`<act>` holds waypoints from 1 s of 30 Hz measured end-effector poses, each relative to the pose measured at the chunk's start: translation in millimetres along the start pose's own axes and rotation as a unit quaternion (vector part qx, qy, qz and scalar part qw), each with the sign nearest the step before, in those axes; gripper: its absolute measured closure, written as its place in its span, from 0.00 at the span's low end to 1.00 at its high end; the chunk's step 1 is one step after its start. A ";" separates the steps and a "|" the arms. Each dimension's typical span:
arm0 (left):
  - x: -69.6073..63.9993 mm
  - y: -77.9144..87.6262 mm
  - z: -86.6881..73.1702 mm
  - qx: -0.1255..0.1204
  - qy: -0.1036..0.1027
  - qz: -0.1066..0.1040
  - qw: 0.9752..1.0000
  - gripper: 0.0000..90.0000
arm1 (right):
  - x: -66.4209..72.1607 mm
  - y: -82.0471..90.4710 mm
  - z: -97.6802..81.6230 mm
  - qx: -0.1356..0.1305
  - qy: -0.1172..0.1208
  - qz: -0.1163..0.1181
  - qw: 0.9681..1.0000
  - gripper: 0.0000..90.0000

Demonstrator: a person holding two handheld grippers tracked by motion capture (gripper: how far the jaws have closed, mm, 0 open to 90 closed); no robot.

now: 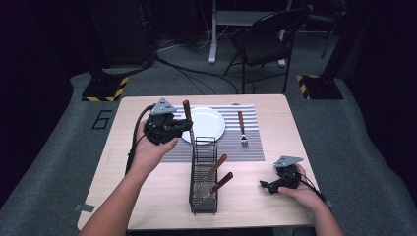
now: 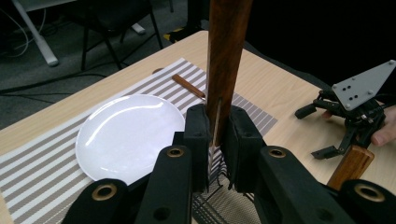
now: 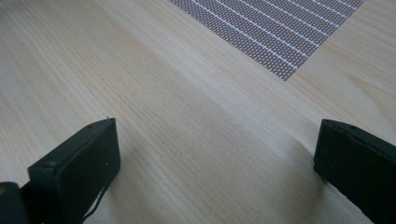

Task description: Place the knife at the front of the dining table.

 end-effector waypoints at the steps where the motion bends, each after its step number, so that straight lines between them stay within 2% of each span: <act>1: 1.7 1.4 0.3 -0.001 0.000 0.002 1.000 0.89 | 0.0 0.0 0.0 0.000 0.000 0.000 1.000 0.00; 7: 12.7 6.7 -2.1 -0.004 0.010 0.016 1.000 0.89 | 0.0 0.0 0.0 0.000 0.000 0.000 1.000 0.00; 15: 32.9 5.7 -12.7 0.001 0.036 0.032 0.999 0.89 | 0.0 0.0 0.0 0.000 0.000 0.000 1.000 0.00; 25: 59.4 2.1 -27.9 0.006 0.069 0.058 0.996 0.89 | 0.0 0.0 0.0 0.000 0.000 0.000 1.000 0.00; 30: 71.2 0.1 -36.6 0.005 0.086 0.076 0.993 0.89 | 0.0 0.0 0.0 0.000 0.000 0.000 1.000 0.00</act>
Point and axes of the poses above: each handheld gripper's, and its own axes: y roughly backward along the jaws, z roughly out of its top, x roughly to its left, the point moved 1 cm from there along -y, roughly forward along the jaws, and after that the axes turned 1 degree about -x, right-handed, at the moved point
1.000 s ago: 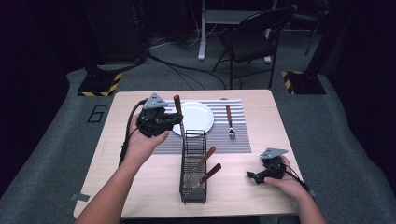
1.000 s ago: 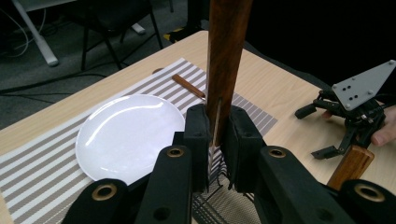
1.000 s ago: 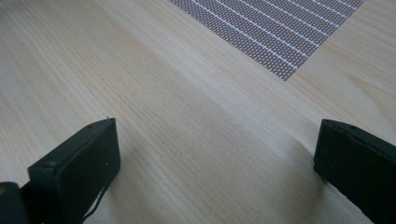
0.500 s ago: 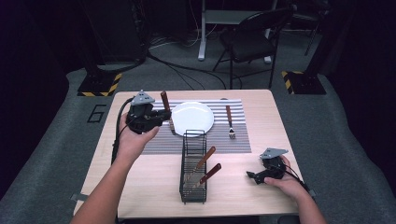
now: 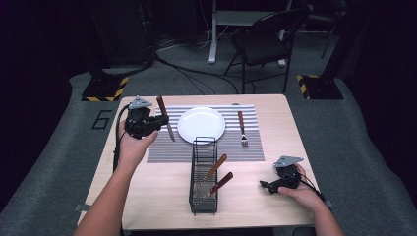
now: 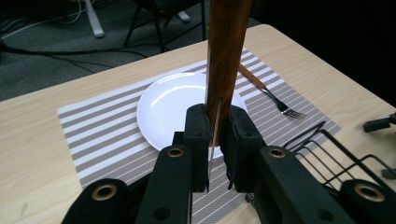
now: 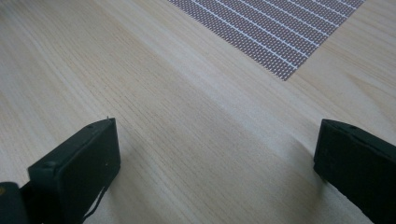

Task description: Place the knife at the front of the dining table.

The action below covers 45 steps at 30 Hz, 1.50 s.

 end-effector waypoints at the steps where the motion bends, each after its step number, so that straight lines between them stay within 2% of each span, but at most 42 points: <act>1: 2.4 -0.7 -1.8 0.000 0.005 0.002 1.000 0.89 | 0.0 0.0 0.0 0.000 0.000 0.000 1.000 0.00; 14: 30.6 -9.2 -26.8 0.020 0.038 0.032 0.999 0.89 | 0.0 0.0 0.0 0.000 0.000 0.000 1.000 0.00; 25: 47.8 -26.2 -47.0 0.044 0.055 0.063 0.996 0.89 | 0.1 0.0 0.0 0.000 0.000 0.000 1.000 0.00; 30: 54.2 -30.9 -54.6 0.057 0.061 0.070 0.994 0.89 | 0.1 0.0 0.0 0.000 -0.001 0.000 1.000 0.00; 36: 59.0 -38.6 -61.1 0.059 0.072 0.077 0.993 0.89 | 0.1 0.0 0.0 0.000 -0.001 0.000 1.000 0.00; 39: 60.1 -43.5 -63.5 0.071 0.069 0.078 0.992 0.89 | 0.1 0.0 0.0 0.000 -0.001 0.000 1.000 0.00; 45: 60.4 -51.2 -62.0 0.071 0.065 0.079 0.992 0.89 | 0.1 0.0 0.0 0.000 -0.001 0.000 1.000 0.00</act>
Point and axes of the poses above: each handheld gripper's, and its own axes: y roughly backward along the jaws, z roughly out of its top, x roughly to its left, the point moved 1 cm from there along -y, roughly forward along the jaws, and after that the axes turned 1 degree about -x, right-handed, at the moved point
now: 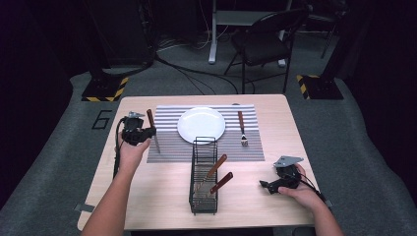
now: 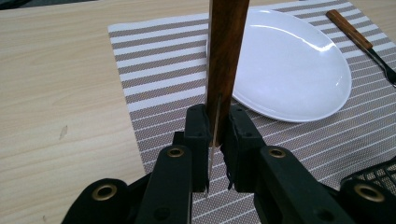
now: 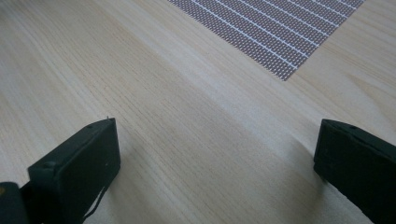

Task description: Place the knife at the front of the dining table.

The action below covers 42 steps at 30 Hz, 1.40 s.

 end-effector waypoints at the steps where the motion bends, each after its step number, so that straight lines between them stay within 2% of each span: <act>1: -0.2 -1.3 0.8 0.001 -0.001 0.000 1.000 0.89 | -0.1 0.0 0.0 0.000 0.001 0.000 1.000 0.00; 6: -0.2 -9.3 4.3 0.000 0.000 0.002 1.000 0.89 | 0.0 0.0 0.0 0.000 0.000 0.000 1.000 0.00; 12: 6.5 -19.6 9.5 0.003 0.018 -0.004 1.000 0.89 | 0.0 0.0 0.0 0.000 0.000 0.000 1.000 0.00; 21: 9.4 -33.5 13.6 0.007 0.031 -0.005 0.999 0.89 | -0.1 0.0 0.0 0.000 0.000 0.000 1.000 0.00; 28: 14.3 -46.0 12.8 -0.003 0.057 -0.003 0.998 0.90 | -0.2 0.0 0.0 0.000 0.000 0.000 1.000 0.00; 36: 23.1 -57.5 10.8 -0.009 0.095 -0.006 0.995 0.90 | -0.2 0.0 0.0 0.000 0.000 0.001 1.000 0.00; 42: 28.1 -65.1 9.1 -0.009 0.106 -0.008 0.994 0.90 | -0.2 0.0 0.0 0.000 0.000 0.000 1.000 0.00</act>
Point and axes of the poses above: each handheld gripper's, and its own axes: y roughly backward along the jaws, z roughly out of its top, x roughly to its left, the point moved 1 cm from there along -y, roughly forward along the jaws, and after that the axes turned 1 degree about -x, right-handed, at the moved point
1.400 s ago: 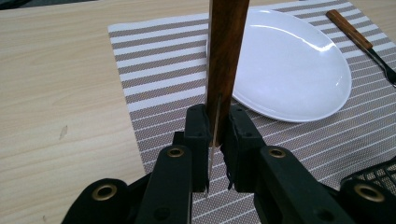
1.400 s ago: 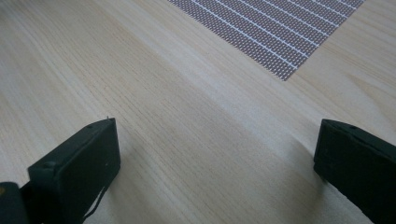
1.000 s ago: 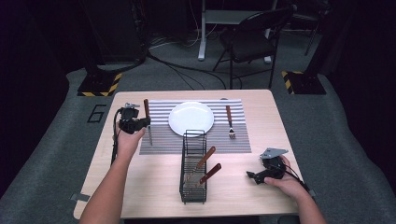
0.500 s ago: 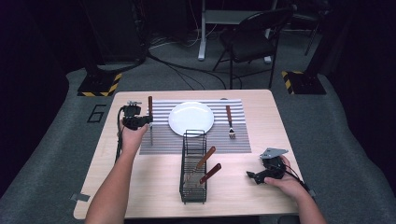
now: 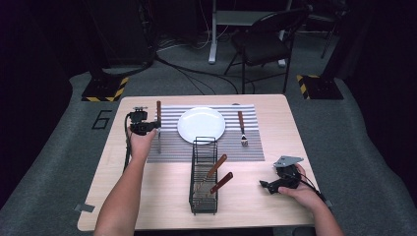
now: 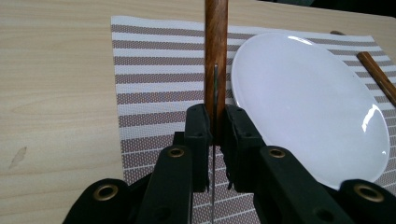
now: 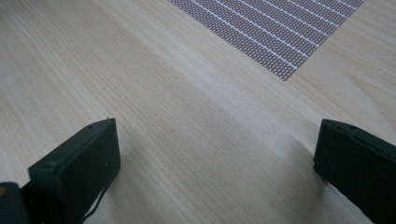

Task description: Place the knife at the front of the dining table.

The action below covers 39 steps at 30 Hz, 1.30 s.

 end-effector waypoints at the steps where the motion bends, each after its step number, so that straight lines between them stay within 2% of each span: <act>1: 1.3 -1.6 -0.4 -0.001 0.005 -0.002 1.000 0.90 | 0.0 0.0 0.0 0.000 0.000 0.000 1.000 0.00; 4: 4.2 -5.9 -1.5 -0.004 0.018 -0.002 1.000 0.90 | 0.0 0.0 0.0 0.000 0.000 0.000 1.000 0.00; 14: 6.9 -24.2 -6.0 -0.005 0.023 0.003 1.000 0.90 | 0.0 0.0 0.0 0.000 0.000 0.000 1.000 0.00; 24: 5.3 -30.8 -8.9 0.001 0.025 0.004 1.000 0.90 | 0.0 0.0 0.0 0.000 0.000 0.000 1.000 0.00; 29: 8.5 -35.5 -10.1 0.001 0.043 0.002 0.999 0.90 | -0.1 -0.1 0.0 0.000 0.000 0.000 1.000 0.00; 39: 11.5 -47.1 -13.5 -0.001 0.067 0.011 0.998 0.90 | 0.1 0.1 0.0 0.001 -0.002 0.001 1.000 0.00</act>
Point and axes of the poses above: each handheld gripper's, and its own axes: y roughly backward along the jaws, z roughly out of its top, x roughly to its left, the point moved 1 cm from there along -y, roughly forward along the jaws, and after that the axes turned 1 degree about -x, right-handed, at the moved point
